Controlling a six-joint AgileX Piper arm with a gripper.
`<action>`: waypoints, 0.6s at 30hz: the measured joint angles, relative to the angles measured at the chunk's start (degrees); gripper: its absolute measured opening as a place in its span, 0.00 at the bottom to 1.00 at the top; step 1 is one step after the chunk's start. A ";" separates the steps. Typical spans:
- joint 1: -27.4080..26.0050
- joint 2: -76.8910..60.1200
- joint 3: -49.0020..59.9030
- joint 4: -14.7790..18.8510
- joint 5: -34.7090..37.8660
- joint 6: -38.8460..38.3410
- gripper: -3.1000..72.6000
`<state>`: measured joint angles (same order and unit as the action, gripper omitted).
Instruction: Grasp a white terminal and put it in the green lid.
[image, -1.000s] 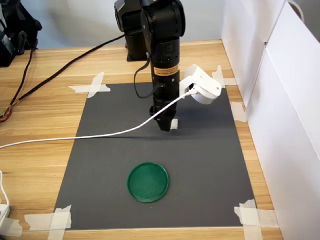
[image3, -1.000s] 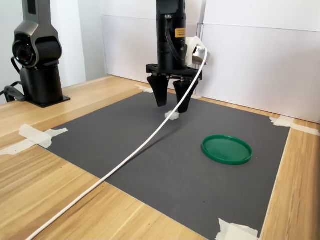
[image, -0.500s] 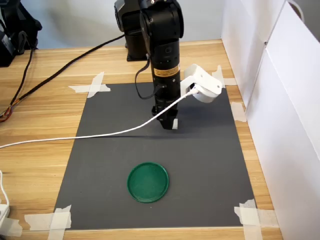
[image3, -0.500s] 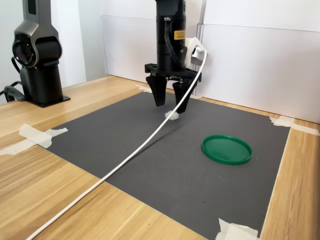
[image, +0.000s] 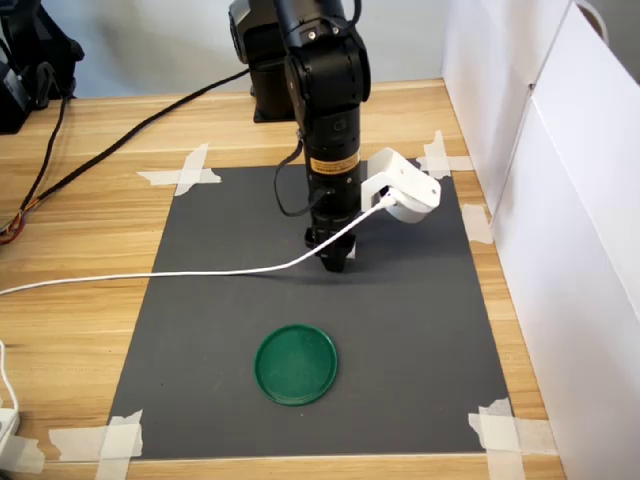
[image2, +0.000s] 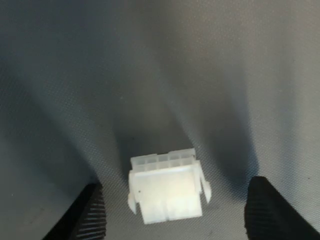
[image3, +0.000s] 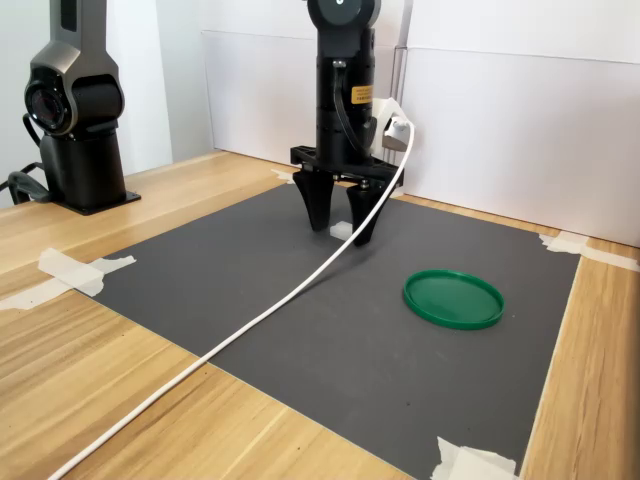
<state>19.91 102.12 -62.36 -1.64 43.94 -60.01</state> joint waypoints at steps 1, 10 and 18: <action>0.00 0.00 0.00 0.00 0.00 0.00 0.91; 0.00 0.10 0.00 0.80 -0.45 0.06 0.58; 0.00 0.10 0.00 0.94 -0.45 2.26 0.45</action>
<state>19.91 102.22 -62.36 -0.70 43.49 -57.75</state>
